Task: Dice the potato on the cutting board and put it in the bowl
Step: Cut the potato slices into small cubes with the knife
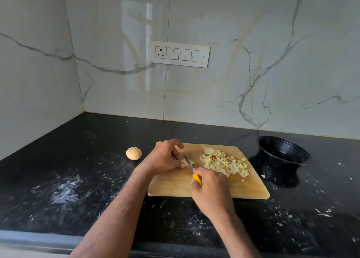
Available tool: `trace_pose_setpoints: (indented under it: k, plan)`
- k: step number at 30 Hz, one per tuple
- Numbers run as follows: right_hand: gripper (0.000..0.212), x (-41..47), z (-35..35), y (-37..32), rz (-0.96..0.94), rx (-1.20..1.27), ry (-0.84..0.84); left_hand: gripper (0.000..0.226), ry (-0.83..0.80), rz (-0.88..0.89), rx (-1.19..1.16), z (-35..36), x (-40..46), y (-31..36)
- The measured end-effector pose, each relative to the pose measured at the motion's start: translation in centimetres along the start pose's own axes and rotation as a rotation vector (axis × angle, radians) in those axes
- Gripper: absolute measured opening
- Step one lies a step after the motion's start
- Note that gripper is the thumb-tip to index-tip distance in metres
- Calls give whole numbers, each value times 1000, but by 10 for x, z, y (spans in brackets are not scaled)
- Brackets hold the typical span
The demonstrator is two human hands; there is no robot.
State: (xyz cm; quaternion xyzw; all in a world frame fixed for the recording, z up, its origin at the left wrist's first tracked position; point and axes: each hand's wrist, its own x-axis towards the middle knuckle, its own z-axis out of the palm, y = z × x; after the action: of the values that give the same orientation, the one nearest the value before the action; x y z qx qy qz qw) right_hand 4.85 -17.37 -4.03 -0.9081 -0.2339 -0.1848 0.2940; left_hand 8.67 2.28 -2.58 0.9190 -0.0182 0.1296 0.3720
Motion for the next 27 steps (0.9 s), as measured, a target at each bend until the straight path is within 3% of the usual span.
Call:
trace_pose_setpoints:
  k: [12, 21, 27]
  plan:
    - [29, 16, -2, -1, -4, -76, -92, 58, -57, 40, 76, -2, 0, 8]
    - [29, 13, 0, -8, -34, -111, -141, 29, -154, 142, 181, 2, 1, 5]
    - [23, -7, -10, 0, -42, -99, -177, 30, -153, 148, 190, 2, 1, 6]
